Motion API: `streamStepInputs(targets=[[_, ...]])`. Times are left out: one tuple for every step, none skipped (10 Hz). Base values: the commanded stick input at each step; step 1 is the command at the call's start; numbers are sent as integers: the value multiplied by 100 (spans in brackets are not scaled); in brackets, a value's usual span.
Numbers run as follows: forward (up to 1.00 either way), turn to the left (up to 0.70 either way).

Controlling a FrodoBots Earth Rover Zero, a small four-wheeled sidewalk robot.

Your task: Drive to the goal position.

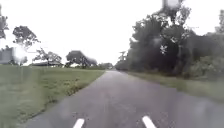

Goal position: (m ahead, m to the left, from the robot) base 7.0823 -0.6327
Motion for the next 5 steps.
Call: streamStepInputs(targets=[[70,0],[70,0],[70,0],[70,0],[70,0]])
